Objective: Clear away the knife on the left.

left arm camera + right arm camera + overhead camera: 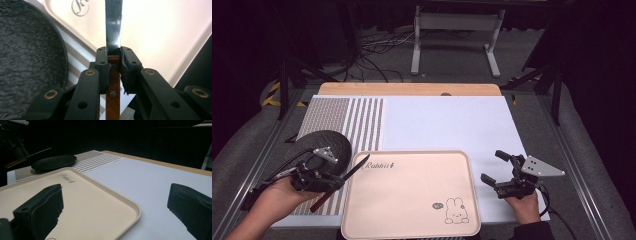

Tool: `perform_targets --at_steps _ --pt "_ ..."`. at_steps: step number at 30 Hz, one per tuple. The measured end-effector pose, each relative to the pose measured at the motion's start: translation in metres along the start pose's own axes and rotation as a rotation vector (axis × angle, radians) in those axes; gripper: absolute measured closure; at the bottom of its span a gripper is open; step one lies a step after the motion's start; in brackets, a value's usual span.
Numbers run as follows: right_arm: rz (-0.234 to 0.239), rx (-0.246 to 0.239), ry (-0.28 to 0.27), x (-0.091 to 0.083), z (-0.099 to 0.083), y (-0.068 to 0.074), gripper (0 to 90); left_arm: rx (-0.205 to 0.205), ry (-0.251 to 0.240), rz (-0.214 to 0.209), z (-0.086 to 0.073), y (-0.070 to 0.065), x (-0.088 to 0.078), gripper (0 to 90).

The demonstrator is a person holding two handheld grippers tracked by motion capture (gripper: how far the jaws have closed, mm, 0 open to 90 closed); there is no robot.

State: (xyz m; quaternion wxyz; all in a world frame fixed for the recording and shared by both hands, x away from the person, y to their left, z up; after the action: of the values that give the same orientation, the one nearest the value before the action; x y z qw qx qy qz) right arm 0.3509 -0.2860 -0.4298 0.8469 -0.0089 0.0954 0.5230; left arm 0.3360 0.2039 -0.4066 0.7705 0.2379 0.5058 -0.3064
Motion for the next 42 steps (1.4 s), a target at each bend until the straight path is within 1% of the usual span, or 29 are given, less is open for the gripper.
perform_targets --at_steps 3,4,5,6,7,8,9,10,11,12,13,14,16,18,20,21,24,26,29,31,34,42 --pt "-0.001 0.001 0.0 0.0 0.0 0.0 1.3 0.0 -0.003 -0.013 0.005 -0.007 0.004 77.8" --pt "0.0 0.001 0.0 0.0 0.0 0.0 1.3 -0.011 -0.008 -0.032 0.006 -0.01 0.004 77.8" --pt "0.001 0.0 0.0 0.0 0.0 0.0 1.3 -0.013 -0.01 -0.044 0.008 -0.012 0.006 77.8" --pt "0.002 0.001 0.001 0.0 0.0 0.0 1.3 -0.013 -0.002 -0.046 0.01 -0.015 0.007 77.8" --pt "0.002 0.001 0.003 0.0 0.0 0.0 1.3 -0.013 -0.002 -0.046 0.01 -0.015 0.007 77.8" --pt "0.003 0.0 0.004 0.0 0.0 0.0 1.3 -0.021 0.002 -0.047 0.012 -0.018 0.01 77.8" --pt "0.002 0.0 0.005 -0.001 0.0 0.0 1.3 -0.019 0.008 -0.046 0.013 -0.018 0.011 77.8" --pt "0.002 0.001 0.005 -0.001 0.0 0.0 1.3 -0.028 0.011 -0.053 0.015 -0.019 0.011 77.8" --pt "0.002 0.002 0.003 -0.001 0.0 0.0 1.3 -0.036 0.009 -0.069 0.016 -0.021 0.012 77.8" --pt "0.002 0.002 0.003 -0.001 0.0 0.0 1.3 -0.036 0.009 -0.069 0.016 -0.021 0.012 77.8" --pt "0.0 0.003 0.002 -0.001 0.0 0.0 1.3 -0.034 0.003 -0.089 0.018 -0.022 0.012 77.8" --pt "0.0 0.003 0.001 -0.001 0.0 -0.001 1.3 -0.041 0.0 -0.104 0.019 -0.023 0.012 77.7" --pt "0.001 0.003 0.002 -0.001 0.0 0.0 1.3 -0.035 0.003 -0.115 0.021 -0.026 0.014 77.8" --pt "0.002 0.003 0.003 -0.001 0.0 0.0 1.3 -0.043 0.016 -0.102 0.023 -0.03 0.018 77.8" --pt "0.002 0.005 0.001 -0.001 0.0 -0.001 1.3 -0.053 0.021 -0.102 0.025 -0.033 0.021 77.8" --pt "0.003 0.004 0.001 -0.001 0.0 -0.001 1.3 -0.049 0.019 -0.104 0.026 -0.035 0.022 77.8" --pt "0.003 0.005 0.002 -0.001 0.0 -0.001 1.3 -0.057 0.023 -0.113 0.029 -0.041 0.026 77.8" --pt "0.003 0.005 0.001 -0.001 0.0 -0.001 1.3 -0.052 0.027 -0.113 0.032 -0.045 0.029 77.8" --pt "0.001 0.006 -0.001 -0.002 0.0 -0.001 1.3 -0.072 0.031 -0.135 0.034 -0.049 0.033 77.7" --pt "0.001 0.008 0.0 -0.002 0.0 -0.001 1.3 -0.067 0.037 -0.127 0.035 -0.052 0.039 77.7" --pt "0.004 0.005 0.001 -0.002 0.0 -0.001 1.4 -0.058 0.058 -0.134 0.035 -0.056 0.046 77.8" --pt "0.006 0.006 0.0 -0.002 0.0 -0.001 1.7 -0.064 0.072 -0.149 0.038 -0.064 0.057 77.7"
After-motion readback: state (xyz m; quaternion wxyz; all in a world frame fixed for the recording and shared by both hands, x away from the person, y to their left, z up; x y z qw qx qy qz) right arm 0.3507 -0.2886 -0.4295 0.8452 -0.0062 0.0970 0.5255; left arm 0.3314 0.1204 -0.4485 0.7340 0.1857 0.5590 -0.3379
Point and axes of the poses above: each handheld gripper's, and its own axes: x roughly forward along the jaws, z roughly out of its top, y roughly to its left, the point moved 5 cm from there along x, roughly forward along the jaws, and after that the axes turned 13 degrees about z, right-handed, at the moved point
